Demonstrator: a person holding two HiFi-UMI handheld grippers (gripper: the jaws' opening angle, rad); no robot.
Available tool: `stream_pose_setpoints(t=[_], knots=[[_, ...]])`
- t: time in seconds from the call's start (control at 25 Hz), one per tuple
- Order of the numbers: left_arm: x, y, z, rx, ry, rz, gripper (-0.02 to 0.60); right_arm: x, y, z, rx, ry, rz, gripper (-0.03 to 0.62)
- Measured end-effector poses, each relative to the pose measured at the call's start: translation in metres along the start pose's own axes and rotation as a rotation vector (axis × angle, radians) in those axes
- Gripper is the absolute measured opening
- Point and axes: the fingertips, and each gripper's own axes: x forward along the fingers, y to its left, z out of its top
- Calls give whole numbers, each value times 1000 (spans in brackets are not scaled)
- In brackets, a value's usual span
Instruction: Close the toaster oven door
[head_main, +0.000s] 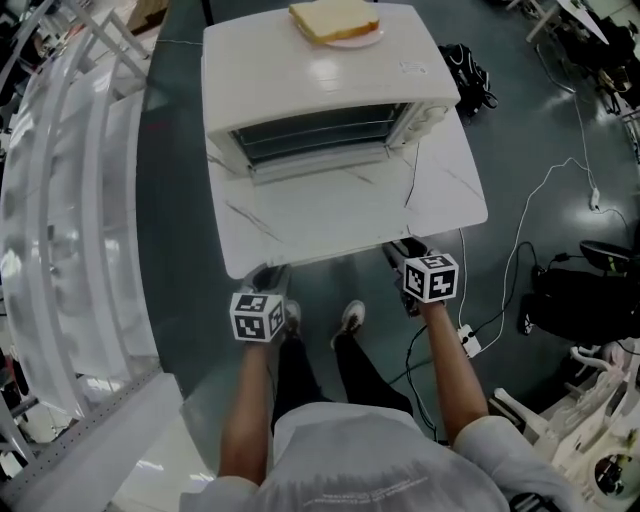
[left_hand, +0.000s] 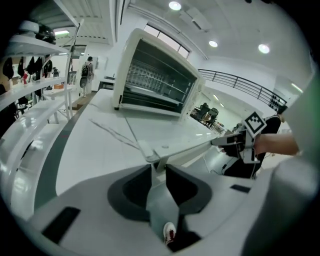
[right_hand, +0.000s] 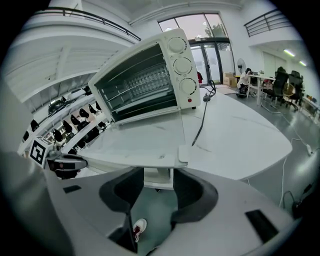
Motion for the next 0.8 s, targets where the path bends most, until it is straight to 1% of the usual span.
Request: stream_pose_setpoints(t=[0.16, 0.4, 0.52, 0.64, 0.8], knots=[[6, 0, 1, 26, 16, -9, 92, 6, -3, 0, -20, 13, -20, 175], [-6, -8, 13, 27, 5, -8, 90, -9, 2, 10, 8, -41, -42, 175], [-21, -14, 30, 13, -46, -16, 91, -25, 8, 26, 6, -91, -43, 175], [-36, -19, 55, -12, -128, -24, 91, -43, 15, 50, 5, -159, -40, 175], [-57, -23, 90, -43, -215, -33, 91, -65, 27, 83, -66, -222, -42, 175]])
